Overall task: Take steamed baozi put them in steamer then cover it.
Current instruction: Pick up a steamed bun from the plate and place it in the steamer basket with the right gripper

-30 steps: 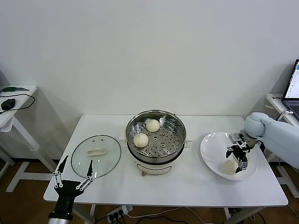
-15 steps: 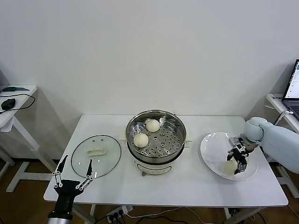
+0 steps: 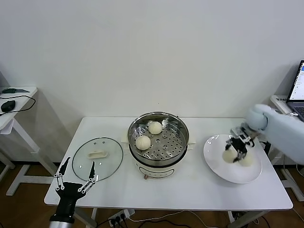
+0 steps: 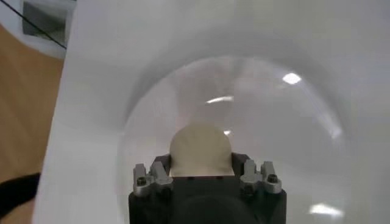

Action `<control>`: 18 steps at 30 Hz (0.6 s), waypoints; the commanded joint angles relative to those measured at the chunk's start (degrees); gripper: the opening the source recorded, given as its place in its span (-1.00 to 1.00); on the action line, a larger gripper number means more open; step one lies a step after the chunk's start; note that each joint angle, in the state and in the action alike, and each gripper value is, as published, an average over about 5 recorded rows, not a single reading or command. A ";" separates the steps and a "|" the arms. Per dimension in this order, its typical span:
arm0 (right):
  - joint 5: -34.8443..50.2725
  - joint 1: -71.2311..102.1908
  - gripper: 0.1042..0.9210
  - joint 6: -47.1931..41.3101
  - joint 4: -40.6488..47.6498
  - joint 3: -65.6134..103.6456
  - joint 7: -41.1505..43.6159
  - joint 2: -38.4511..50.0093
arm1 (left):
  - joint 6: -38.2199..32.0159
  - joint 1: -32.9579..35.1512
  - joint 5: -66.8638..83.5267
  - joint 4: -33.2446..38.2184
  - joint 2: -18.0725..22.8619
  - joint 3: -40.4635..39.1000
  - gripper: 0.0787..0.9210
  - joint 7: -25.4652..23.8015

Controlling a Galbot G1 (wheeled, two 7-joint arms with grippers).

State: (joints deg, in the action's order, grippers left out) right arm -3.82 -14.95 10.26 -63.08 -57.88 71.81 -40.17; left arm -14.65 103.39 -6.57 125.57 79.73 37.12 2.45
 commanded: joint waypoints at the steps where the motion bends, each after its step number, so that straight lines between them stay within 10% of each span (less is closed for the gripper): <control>1: 0.08 -17.74 0.36 15.60 -8.57 -1.82 2.63 -7.33 | -0.05 0.52 -0.05 0.35 -0.07 -0.10 0.77 0.00; 18: -10.59 -17.93 0.40 35.83 -16.82 -5.78 -3.29 -22.02 | -0.55 0.95 -0.10 0.77 -0.10 0.39 0.77 0.01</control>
State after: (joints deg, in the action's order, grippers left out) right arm -8.17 -31.34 34.88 -74.81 -61.10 71.57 -55.72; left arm -15.18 104.27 -6.70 126.43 79.68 37.49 2.47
